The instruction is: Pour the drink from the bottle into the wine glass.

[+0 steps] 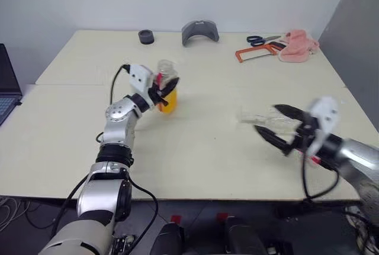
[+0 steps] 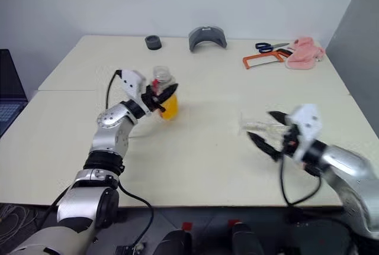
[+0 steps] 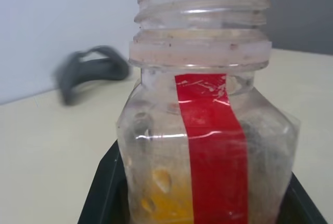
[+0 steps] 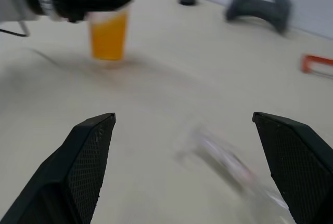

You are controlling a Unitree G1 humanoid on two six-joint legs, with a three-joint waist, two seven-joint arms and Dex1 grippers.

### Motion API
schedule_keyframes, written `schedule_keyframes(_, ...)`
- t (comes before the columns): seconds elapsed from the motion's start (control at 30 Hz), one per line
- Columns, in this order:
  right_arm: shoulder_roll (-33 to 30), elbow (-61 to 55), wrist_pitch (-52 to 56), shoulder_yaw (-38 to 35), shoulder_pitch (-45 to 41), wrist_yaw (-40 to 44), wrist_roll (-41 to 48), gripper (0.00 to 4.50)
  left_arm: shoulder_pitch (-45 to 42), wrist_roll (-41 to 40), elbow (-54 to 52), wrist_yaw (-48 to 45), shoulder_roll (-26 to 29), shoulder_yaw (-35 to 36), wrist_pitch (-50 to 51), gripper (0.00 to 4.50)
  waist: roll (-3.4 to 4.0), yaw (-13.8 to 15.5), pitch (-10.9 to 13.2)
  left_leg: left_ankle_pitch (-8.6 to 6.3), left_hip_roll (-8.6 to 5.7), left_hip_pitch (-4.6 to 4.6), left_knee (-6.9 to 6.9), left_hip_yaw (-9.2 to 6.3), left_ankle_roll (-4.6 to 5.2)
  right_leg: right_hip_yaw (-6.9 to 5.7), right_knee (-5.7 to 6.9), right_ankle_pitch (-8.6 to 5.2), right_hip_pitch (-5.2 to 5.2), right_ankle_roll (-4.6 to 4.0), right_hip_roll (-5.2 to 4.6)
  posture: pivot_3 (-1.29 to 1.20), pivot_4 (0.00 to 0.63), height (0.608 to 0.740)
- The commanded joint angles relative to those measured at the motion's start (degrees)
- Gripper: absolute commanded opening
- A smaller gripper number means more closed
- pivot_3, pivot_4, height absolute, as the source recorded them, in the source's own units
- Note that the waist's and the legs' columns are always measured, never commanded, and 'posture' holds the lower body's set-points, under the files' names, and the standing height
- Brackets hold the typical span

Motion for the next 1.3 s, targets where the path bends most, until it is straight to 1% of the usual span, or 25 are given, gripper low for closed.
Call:
schedule_keyframes(0.03, 4.49, 3.58, 0.93, 9.85, -9.3, -1.25, -4.18, 4.5, -2.2, 0.69, 2.05, 6.69, 1.76, 2.99, -3.45, 1.56, 0.0, 0.06, 0.0, 0.0, -0.03, -0.04, 0.02, -0.02, 0.0, -0.01, 0.0, 0.0, -0.03, 0.0, -0.04, 0.0, 0.15, 0.74)
schedule_keyframes(0.13, 9.61, 9.34, 0.08, 16.96, -17.26, -1.07, -8.47, 4.5, -2.98, 0.66, 5.06, 11.24, 3.08, 4.88, -4.86, 1.56, -0.02, 0.16, 0.0, 0.04, -0.01, -0.17, 0.07, -0.12, -0.08, -0.04, 0.0, 0.01, -0.12, -0.01, -0.2, 0.0, 0.15, 0.74)
schedule_keyframes(0.3, 15.18, 17.84, -2.23, 22.43, -24.75, 0.01, -13.62, 4.5, -3.63, 0.35, 8.69, 14.86, 4.23, 6.82, -7.05, 1.56, -0.08, 0.91, -0.03, 0.1, -0.03, -0.27, 0.08, -0.23, -0.18, -0.1, -0.07, 0.02, -0.18, -0.01, -0.35, 0.0, 0.15, 0.74)
schedule_keyframes(0.47, 17.35, 21.62, -4.32, 24.63, -27.01, 2.21, -16.69, 4.5, -3.43, -1.01, 10.5, 14.98, 3.76, 8.74, -9.54, 1.56, -0.11, 1.03, -0.04, 0.11, -0.06, -0.28, 0.07, -0.25, -0.21, -0.13, -0.08, 0.02, -0.19, -0.01, -0.37, 0.0, 0.15, 0.74)
schedule_keyframes(0.67, 19.03, 21.54, -4.25, 24.74, -26.77, 3.62, -17.92, 4.5, -2.43, -0.79, 13.04, 14.45, 3.01, 9.08, -13.51, 1.56, -0.11, 0.83, -0.05, 0.11, -0.07, -0.27, 0.06, -0.22, -0.19, -0.11, 0.01, 0.02, -0.27, -0.02, -0.34, 0.0, 0.15, 0.74)
schedule_keyframes(0.73, 19.12, 20.82, -3.69, 24.85, -26.33, 3.93, -17.99, 4.5, -1.82, -1.03, 13.18, 13.54, 2.43, 8.89, -14.21, 2.27, -0.11, 0.79, -0.05, 0.1, -0.08, -0.28, 0.06, -0.21, -0.19, -0.1, 0.02, 0.02, -0.31, -0.02, -0.34, 0.0, 0.15, 0.74)
schedule_keyframes(0.77, 19.16, 20.54, -3.47, 24.85, -26.14, 4.07, -18.06, 4.5, -1.6, -1.24, 13.18, 13.11, 2.17, 8.87, -14.31, 2.49, -0.12, 0.78, -0.05, 0.09, -0.08, -0.27, 0.06, -0.2, -0.17, -0.1, 0.03, 0.02, -0.31, -0.02, -0.33, 0.0, 0.15, 0.74)
schedule_keyframes(0.97, 18.8, 18.68, -1.77, 24.62, -25.41, 4.89, -17.8, 4.5, 0.21, -1.46, 12.17, 12.96, 1.23, 8.65, -14.47, 4.44, -0.12, 0.73, -0.06, 0.06, -0.07, -0.26, 0.05, -0.2, -0.11, -0.09, 0.05, 0.02, -0.32, -0.02, -0.34, 0.0, 0.15, 0.74)
schedule_keyframes(1.3, 17.33, 14.3, 2.04, 23.6, -22.52, 5.97, -16.29, 4.5, 7.9, -0.25, 4.85, 17.29, 1.24, 8.14, -11.65, 4.48, -0.13, 0.63, -0.08, 0.05, -0.03, -0.23, 0.02, -0.22, -0.1, -0.08, 0.07, 0.02, -0.32, -0.02, -0.33, 0.0, 0.15, 0.74)
